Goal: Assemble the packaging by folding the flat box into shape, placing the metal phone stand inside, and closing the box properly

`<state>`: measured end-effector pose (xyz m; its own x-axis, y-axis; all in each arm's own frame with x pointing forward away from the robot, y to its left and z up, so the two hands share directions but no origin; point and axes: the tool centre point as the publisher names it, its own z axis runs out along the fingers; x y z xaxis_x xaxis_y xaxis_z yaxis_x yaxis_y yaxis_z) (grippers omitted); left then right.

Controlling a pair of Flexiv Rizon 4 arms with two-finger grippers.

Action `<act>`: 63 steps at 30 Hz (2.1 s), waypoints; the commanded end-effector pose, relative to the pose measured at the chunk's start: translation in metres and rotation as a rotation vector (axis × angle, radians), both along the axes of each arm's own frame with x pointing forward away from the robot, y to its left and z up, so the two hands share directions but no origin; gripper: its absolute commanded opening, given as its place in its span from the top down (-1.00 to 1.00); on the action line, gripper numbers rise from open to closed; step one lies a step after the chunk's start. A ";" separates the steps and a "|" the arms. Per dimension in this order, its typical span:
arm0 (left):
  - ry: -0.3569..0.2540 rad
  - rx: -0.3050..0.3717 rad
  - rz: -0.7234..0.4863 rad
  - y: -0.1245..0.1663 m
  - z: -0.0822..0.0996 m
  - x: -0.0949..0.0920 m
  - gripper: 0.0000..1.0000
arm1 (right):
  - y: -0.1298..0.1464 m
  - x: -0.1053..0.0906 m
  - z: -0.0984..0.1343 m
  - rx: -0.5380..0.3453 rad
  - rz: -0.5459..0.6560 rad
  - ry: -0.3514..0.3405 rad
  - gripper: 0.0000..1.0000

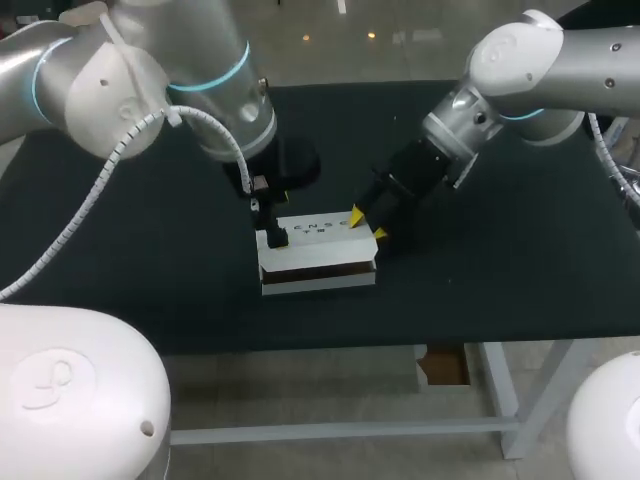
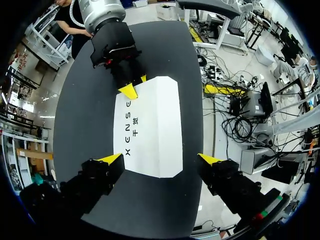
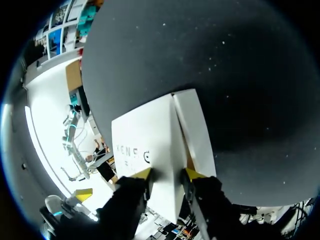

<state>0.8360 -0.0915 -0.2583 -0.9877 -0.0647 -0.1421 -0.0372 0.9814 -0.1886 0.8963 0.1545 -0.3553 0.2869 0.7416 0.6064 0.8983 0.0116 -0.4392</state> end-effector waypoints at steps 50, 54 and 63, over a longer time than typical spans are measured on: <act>0.056 0.042 0.158 -0.006 -0.062 0.022 -0.57 | 0.001 -0.001 -0.001 0.002 -0.001 -0.001 0.19; 0.048 0.045 0.167 -0.006 -0.064 0.024 -0.62 | 0.001 -0.001 -0.001 0.002 -0.001 -0.001 0.18; 0.011 0.057 0.173 -0.008 -0.068 0.027 -0.67 | 0.001 -0.001 -0.001 0.002 -0.001 -0.001 0.18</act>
<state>0.8650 -0.0958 -0.3241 -0.9667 -0.2236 -0.1245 -0.2062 0.9686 -0.1390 0.8961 0.1543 -0.3556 0.2871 0.7418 0.6061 0.8982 0.0114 -0.4394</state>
